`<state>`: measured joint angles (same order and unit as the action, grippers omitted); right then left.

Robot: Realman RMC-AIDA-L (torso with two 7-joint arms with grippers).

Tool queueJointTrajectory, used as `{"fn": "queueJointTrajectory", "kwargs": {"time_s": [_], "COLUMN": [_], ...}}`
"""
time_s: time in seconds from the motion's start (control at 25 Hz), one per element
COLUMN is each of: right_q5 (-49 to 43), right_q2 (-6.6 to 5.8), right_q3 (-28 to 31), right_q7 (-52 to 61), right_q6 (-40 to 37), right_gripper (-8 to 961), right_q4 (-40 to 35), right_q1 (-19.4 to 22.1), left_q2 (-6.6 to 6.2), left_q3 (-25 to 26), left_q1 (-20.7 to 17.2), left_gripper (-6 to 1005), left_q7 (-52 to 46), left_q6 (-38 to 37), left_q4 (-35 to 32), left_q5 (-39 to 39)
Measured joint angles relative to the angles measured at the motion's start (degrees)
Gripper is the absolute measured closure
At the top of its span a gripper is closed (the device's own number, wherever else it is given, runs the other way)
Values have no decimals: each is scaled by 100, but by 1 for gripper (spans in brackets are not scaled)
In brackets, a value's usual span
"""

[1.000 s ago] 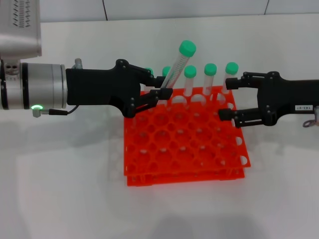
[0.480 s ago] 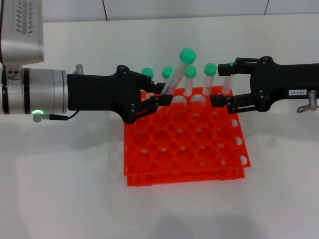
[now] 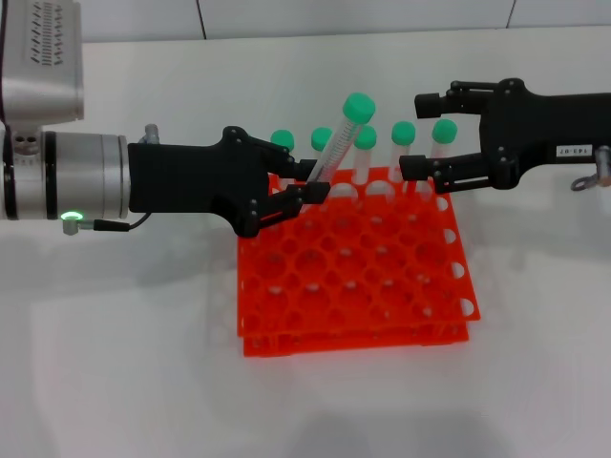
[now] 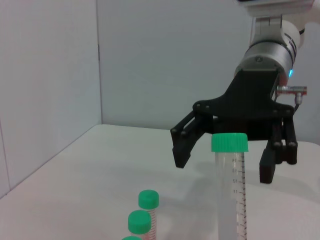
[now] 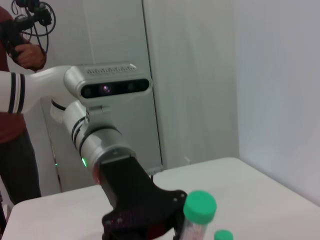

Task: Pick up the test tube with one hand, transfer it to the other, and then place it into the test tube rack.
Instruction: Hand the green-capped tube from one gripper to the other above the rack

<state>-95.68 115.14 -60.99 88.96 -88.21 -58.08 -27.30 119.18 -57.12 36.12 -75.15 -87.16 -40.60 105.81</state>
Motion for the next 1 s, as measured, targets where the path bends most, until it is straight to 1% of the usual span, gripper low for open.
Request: {"fn": "queueJointTrajectory", "kwargs": {"time_s": [0.44,0.84,1.0], "right_q5": [243,316,393], "right_q2": [7,34,42], "right_q3": [-73,-386,-489], "right_q7": [45,44,42], "right_q6": [-13,66,76], "right_gripper": [218,221,222], "right_q4": [-129,-76,-76], "right_q1": [-82,-295,-309], "left_q2": [0,0,0], "left_q3": [0,-112,-115], "left_q1": [0,12,4], "left_gripper": [800,798,797], "left_q7": [20,2,2], "left_q6": [49,50,50], "left_q4": [0,0,0], "left_q5": [10,1,-8]}}
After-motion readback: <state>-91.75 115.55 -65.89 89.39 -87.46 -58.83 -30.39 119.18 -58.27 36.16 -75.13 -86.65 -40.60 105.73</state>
